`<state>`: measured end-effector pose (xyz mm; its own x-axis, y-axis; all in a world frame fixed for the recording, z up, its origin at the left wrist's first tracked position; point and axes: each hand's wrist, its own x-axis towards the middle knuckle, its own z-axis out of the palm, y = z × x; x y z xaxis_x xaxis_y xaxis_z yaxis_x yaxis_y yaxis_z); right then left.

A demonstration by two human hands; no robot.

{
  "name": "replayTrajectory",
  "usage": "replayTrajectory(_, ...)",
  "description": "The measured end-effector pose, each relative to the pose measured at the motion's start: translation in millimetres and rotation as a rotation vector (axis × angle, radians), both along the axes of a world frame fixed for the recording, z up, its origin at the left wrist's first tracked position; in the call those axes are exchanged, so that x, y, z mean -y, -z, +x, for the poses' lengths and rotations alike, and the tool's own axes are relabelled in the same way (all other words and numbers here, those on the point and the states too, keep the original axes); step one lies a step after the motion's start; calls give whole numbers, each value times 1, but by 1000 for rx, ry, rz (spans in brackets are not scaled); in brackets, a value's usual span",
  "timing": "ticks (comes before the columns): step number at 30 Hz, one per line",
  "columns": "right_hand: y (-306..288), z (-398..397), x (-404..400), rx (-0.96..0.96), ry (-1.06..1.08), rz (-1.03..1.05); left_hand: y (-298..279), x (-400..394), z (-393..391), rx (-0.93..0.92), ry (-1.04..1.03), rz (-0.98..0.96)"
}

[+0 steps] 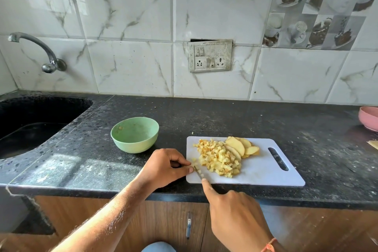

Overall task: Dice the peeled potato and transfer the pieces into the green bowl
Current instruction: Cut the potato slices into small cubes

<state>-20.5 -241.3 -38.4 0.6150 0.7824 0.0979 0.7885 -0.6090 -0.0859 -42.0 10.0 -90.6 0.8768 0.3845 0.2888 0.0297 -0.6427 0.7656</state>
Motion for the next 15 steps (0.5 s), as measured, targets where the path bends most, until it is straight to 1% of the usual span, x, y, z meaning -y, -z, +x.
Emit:
replayTrajectory(4,1,12,7,23,69,14,-1,2,-2,5,3,14)
replayTrajectory(7,8,19,6,7,87,105,-1,4,-3,28,14,32)
replayTrajectory(12,11,22,-1,-6,89,267,-4,7,-4,63,19,133)
replayTrajectory(15,6,19,-4,-26,83,296,-6,6,-4,54,-8,100)
